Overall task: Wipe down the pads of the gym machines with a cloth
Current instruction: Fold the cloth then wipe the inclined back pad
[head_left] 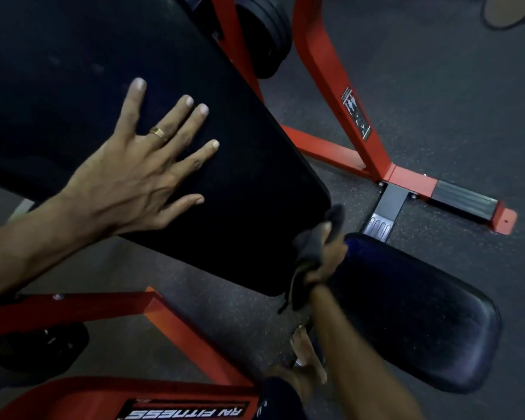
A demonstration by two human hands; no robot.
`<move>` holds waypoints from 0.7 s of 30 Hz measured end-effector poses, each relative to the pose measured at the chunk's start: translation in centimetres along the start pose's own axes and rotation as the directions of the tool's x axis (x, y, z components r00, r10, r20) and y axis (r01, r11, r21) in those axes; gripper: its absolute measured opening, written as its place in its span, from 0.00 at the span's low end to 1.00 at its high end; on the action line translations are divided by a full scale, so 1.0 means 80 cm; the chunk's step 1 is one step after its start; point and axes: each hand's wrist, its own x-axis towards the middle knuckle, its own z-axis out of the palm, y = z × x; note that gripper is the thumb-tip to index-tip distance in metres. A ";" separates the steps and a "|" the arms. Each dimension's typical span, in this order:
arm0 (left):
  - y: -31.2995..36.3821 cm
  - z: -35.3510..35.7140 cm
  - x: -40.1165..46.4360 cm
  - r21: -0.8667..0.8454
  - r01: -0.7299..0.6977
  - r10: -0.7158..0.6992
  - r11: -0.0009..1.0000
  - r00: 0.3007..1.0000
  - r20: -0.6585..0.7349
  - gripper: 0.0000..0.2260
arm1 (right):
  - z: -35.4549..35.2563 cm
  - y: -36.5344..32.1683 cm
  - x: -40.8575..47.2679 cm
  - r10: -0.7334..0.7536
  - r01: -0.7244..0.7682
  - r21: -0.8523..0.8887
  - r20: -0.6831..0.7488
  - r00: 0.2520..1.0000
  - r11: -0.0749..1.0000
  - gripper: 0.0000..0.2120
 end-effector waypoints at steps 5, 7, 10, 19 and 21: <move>0.002 0.001 0.000 0.012 0.001 -0.001 1.000 1.000 0.003 0.36 | 0.032 -0.087 0.088 -0.067 0.067 0.126 -0.003 0.998 0.990 0.25; 0.002 0.000 0.001 0.007 -0.001 0.001 1.000 1.000 0.010 0.36 | 0.007 -0.138 0.005 -0.306 0.310 0.150 -0.047 0.951 0.939 0.23; 0.006 -0.003 -0.001 0.049 0.007 -0.008 0.999 1.000 0.028 0.36 | -0.032 -0.088 -0.091 -0.501 0.476 0.214 0.083 0.861 0.853 0.22; 0.007 -0.001 0.001 0.075 -0.003 -0.002 0.997 0.997 0.073 0.35 | -0.009 -0.108 0.103 0.133 -0.132 -0.011 0.143 0.981 0.991 0.23; 0.005 0.000 0.000 0.051 -0.004 0.001 0.999 0.998 0.056 0.35 | -0.007 -0.166 0.125 0.002 0.009 -0.048 0.232 0.973 0.999 0.23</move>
